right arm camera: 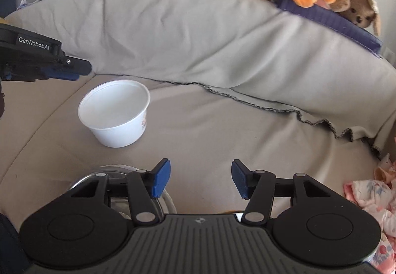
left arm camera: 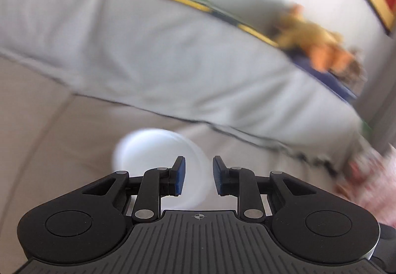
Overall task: Organize plates and bowls
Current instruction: 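Open both tools and move them to the white orange-printed bowl, then grasp the white bowl rim with both tools and lower it onto the blue bowl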
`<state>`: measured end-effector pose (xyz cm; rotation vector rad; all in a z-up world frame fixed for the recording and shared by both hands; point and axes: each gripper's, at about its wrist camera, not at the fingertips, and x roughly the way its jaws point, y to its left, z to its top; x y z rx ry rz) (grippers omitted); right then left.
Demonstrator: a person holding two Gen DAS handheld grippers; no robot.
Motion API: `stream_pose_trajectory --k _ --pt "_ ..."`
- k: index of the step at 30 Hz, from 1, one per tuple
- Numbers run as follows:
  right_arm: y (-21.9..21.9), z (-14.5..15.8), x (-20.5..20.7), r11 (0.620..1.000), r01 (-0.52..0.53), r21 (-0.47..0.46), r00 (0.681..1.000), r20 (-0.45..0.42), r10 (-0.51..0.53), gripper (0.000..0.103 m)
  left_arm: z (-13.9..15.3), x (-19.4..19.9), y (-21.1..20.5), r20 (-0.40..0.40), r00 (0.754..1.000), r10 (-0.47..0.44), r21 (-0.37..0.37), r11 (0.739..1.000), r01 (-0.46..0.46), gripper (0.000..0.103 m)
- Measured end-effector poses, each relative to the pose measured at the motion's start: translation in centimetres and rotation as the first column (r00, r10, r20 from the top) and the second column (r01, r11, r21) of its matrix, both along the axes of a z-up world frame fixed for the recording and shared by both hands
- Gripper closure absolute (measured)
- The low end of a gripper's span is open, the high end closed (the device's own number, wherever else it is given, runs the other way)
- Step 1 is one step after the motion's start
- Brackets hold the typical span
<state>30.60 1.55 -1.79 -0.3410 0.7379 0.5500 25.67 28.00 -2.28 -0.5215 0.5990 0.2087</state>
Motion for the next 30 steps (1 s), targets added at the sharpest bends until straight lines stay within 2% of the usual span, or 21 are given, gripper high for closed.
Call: stream_pose_trajectory --k 3,5,8,11,15,20,22,23,26,30 --pt "3.0 -0.3 2.2 1.000 -0.023 0.017 0.998 -0.054 0.024 0.043 -2.7 -0.2 5.2 -0.041 0.996 0.078 -0.133 0.988 -0.083 0.076" --pt "4.7 -0.6 3.7 0.998 -0.017 0.058 0.996 -0.087 0.022 0.038 -4.7 0.0 7.8 -0.056 0.991 0.122 -0.228 0.965 -0.132 0.076" --pt "7.0 -1.3 6.4 0.992 -0.002 0.127 0.982 -0.186 0.026 0.038 -6.9 0.9 9.7 -0.056 0.986 0.156 -0.300 0.939 -0.165 0.076" --pt "9.8 -2.7 8.5 0.989 0.018 0.149 0.971 -0.240 0.019 0.039 -8.4 2.2 10.0 -0.078 0.986 0.147 -0.300 0.940 -0.163 0.076" --pt "12.8 -5.7 11.0 0.990 0.086 0.113 0.959 -0.277 -0.052 0.039 -10.2 3.7 9.5 -0.117 0.988 0.104 -0.323 0.936 -0.137 0.076" --pt "13.5 -9.7 13.6 0.977 0.171 0.129 0.893 -0.438 -0.099 0.042 -11.2 5.3 8.6 -0.148 0.986 0.072 -0.312 0.943 -0.116 0.076" --pt "13.6 -11.1 14.1 0.972 0.186 0.141 0.866 -0.491 -0.094 0.050 -11.7 6.0 8.1 -0.177 0.982 0.069 -0.288 0.950 -0.119 0.075" --pt "13.7 -11.6 14.3 0.972 0.184 0.143 0.855 -0.511 -0.087 0.060 -11.7 6.3 7.8 -0.186 0.980 0.071 -0.271 0.955 -0.121 0.075" --pt "14.0 -12.2 14.3 0.975 0.159 0.155 0.833 -0.551 -0.048 0.080 -11.7 6.8 6.9 -0.189 0.980 0.068 -0.237 0.965 -0.113 0.074" --pt "12.6 -10.0 12.8 0.978 0.150 0.143 0.873 -0.484 -0.063 0.080 -10.1 6.8 4.8 -0.233 0.972 0.000 -0.223 0.973 -0.053 0.075"
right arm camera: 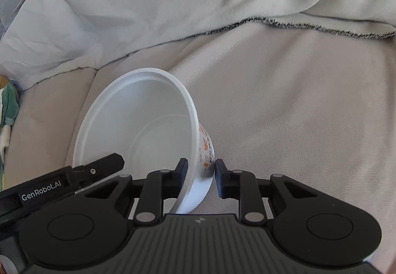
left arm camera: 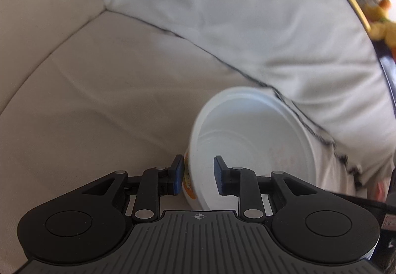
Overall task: Organize plates and bowls
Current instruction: 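Grasp the white bowl rim with both tools and lower it onto the blue bowl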
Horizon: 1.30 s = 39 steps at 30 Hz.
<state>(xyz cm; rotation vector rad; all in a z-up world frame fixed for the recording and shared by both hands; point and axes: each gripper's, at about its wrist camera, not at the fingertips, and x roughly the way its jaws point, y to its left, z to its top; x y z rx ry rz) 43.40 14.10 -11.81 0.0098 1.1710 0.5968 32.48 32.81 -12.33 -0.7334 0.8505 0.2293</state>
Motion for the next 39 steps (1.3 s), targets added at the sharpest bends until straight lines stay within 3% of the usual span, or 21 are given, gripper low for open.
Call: stream_pose_trajectory --k 7,12,19,24,33,39 --pt "-8.7 7.2 -3.7 0.997 0.034 0.068 0.996 0.084 -0.040 0.080 6.5 -3.4 -5.6 0.169 0.976 -0.140 -0.007 0.990 0.143 0.075" --pt "-16.5 9.9 -7.0 0.995 0.081 0.063 0.988 0.123 -0.088 0.080 8.0 -4.6 -11.2 0.209 0.934 -0.290 -0.054 0.950 0.307 0.075" --pt "-26.2 8.5 -10.7 0.981 0.191 0.040 0.976 0.100 -0.194 0.080 7.5 -5.3 -20.2 0.174 0.859 -0.482 0.007 0.873 0.488 0.074" --pt "-29.5 6.3 -11.9 0.967 0.250 0.042 0.967 0.047 -0.252 0.080 5.5 -5.4 -22.5 0.116 0.831 -0.544 -0.013 0.836 0.549 0.075" --pt "-28.9 4.1 -12.3 0.967 0.252 -0.031 0.965 0.083 -0.249 0.080 2.9 -4.7 -22.8 0.033 0.827 -0.562 -0.061 0.824 0.563 0.077" --pt "-28.8 3.8 -12.0 0.963 0.267 -0.042 0.961 0.084 -0.263 0.079 3.5 -5.2 -21.7 0.070 0.832 -0.550 -0.078 0.828 0.555 0.077"
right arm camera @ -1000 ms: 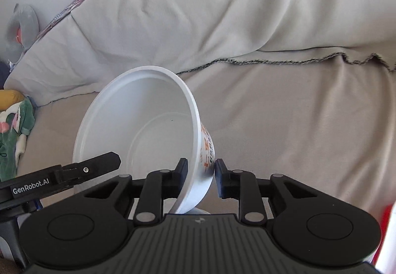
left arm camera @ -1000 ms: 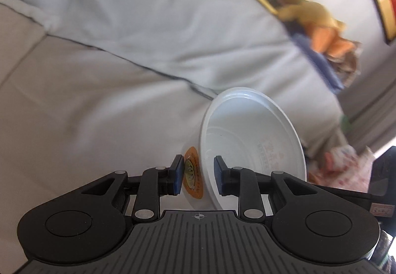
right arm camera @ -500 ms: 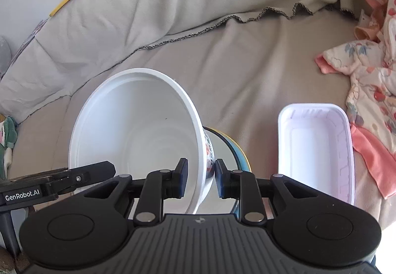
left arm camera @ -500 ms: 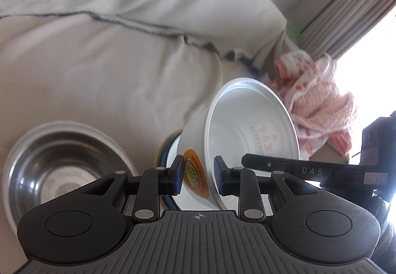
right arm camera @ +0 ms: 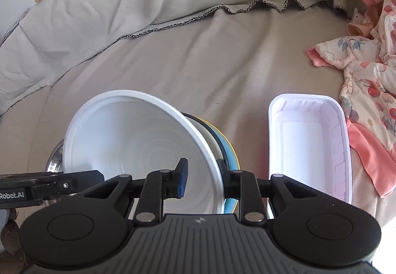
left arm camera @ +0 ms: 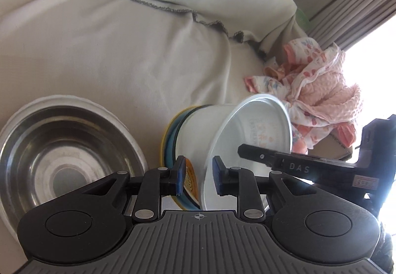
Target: Organize plates and bowls
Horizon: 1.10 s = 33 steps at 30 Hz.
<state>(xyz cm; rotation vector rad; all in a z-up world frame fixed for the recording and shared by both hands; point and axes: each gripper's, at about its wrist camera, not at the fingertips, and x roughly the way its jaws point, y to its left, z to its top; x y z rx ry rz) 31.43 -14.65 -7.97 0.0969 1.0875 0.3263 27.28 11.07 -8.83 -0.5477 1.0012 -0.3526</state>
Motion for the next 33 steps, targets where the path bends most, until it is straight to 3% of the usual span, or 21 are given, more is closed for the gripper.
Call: stream_pose_trajectory --k 7,15,20,24,27,30,33 --pt "-0.6 0.0 0.1 1.000 0.008 0.023 1.000 0.000 -0.008 0.079 0.5 -0.2 0.7 0.009 0.999 0.044 0.005 0.999 -0.044 0.078" --pt "-0.5 2.2 -1.4 0.999 -0.003 -0.051 0.989 0.148 0.011 0.077 1.3 -0.7 0.1 0.045 0.999 0.015 -0.003 1.000 -0.015 0.078" --pt "-0.7 1.8 -1.5 0.998 -0.005 -0.058 0.990 0.139 0.013 0.077 1.4 -0.9 -0.1 0.053 0.998 0.019 0.012 1.000 -0.020 0.078" --pt "-0.8 1.8 -2.8 0.997 0.025 -0.068 0.986 0.169 -0.013 0.077 2.2 -2.1 0.9 0.095 0.995 0.033 0.014 0.999 -0.035 0.079" --pt "-1.2 3.6 -5.5 1.000 0.004 -0.025 0.968 0.249 0.002 0.077 2.6 -4.8 3.7 0.161 0.981 0.108 0.002 0.994 -0.109 0.079" --pt "-0.9 4.9 -8.6 0.999 -0.035 0.037 0.951 0.307 0.022 0.070 1.5 -8.2 6.7 0.162 0.955 0.248 0.084 0.961 -0.264 0.078" --pt "0.5 4.6 -10.8 0.983 -0.114 0.141 0.962 0.261 0.074 0.068 0.4 -10.9 9.2 0.168 0.909 0.382 0.184 0.894 -0.409 0.078"
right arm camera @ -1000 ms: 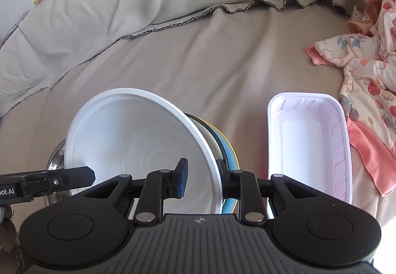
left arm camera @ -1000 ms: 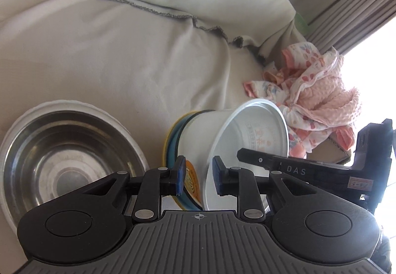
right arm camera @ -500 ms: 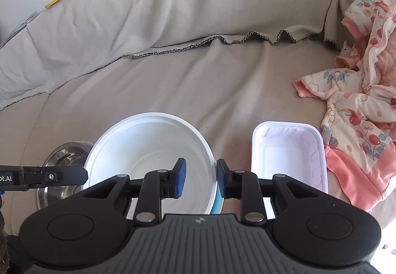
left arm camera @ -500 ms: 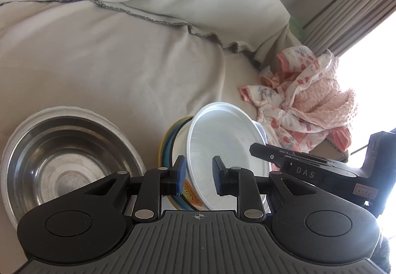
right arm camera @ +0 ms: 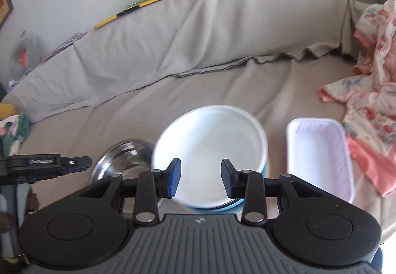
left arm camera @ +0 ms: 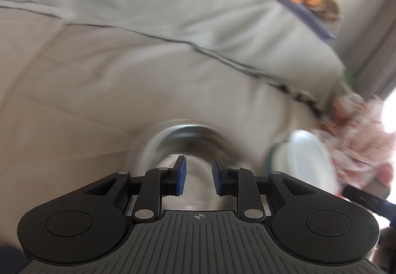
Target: Organize plates and bowls
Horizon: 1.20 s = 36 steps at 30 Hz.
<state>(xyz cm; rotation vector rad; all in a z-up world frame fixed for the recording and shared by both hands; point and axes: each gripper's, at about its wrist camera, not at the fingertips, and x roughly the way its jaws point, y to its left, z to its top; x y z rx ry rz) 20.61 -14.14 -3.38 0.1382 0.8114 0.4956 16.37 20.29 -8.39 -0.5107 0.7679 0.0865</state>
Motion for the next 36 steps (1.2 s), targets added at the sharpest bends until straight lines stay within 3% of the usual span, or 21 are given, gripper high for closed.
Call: stream_pose_trajectory --k 2,5,11,12,14,22,24,27,36 --pt "1.7 -0.7 -1.5 0.996 -0.064 0.054 0.997 -0.032 0.066 0.068 -0.6 -1.3 1.3 -0.012 0.997 0.075 0.028 0.997 -0.074 0.078" --pt "4.2 -2.4 -2.7 0.987 -0.103 0.125 0.991 -0.068 0.112 0.064 -1.6 -2.1 2.5 -0.023 0.995 0.101 -0.001 0.995 -0.101 0.078" --pt "8.7 -6.6 -2.0 0.998 -0.056 0.035 0.991 -0.121 0.060 0.063 -4.1 -0.7 3.2 -0.073 0.993 0.096 -0.042 0.994 -0.099 0.078" --pt "9.0 -7.0 -1.8 0.999 -0.042 0.026 0.992 -0.118 0.045 0.063 -4.6 -0.6 3.3 -0.077 0.992 0.105 -0.040 0.993 -0.108 0.068" --pt "9.4 -7.9 -1.3 1.000 -0.018 0.017 0.992 -0.124 0.020 0.063 -5.4 -0.4 3.6 -0.065 0.991 0.117 -0.060 0.991 -0.121 0.059" --pt "11.2 -10.5 1.2 0.999 0.046 0.008 0.981 -0.187 -0.044 0.060 -8.6 2.3 3.6 -0.132 0.991 0.036 -0.157 0.986 -0.057 0.060" --pt "11.7 -10.8 1.7 0.998 0.067 0.000 0.979 -0.193 -0.065 0.059 -9.0 3.1 3.6 -0.138 0.990 0.012 -0.167 0.985 -0.035 0.072" --pt "12.3 -11.1 2.3 0.998 0.065 -0.021 0.977 -0.202 -0.068 0.058 -9.2 3.7 4.2 -0.171 0.985 0.002 -0.191 0.981 -0.035 0.075" --pt "13.5 -10.9 2.3 0.999 0.001 -0.038 0.984 -0.178 -0.008 0.059 -9.2 3.1 5.7 -0.129 0.991 0.042 -0.209 0.975 -0.068 0.075"
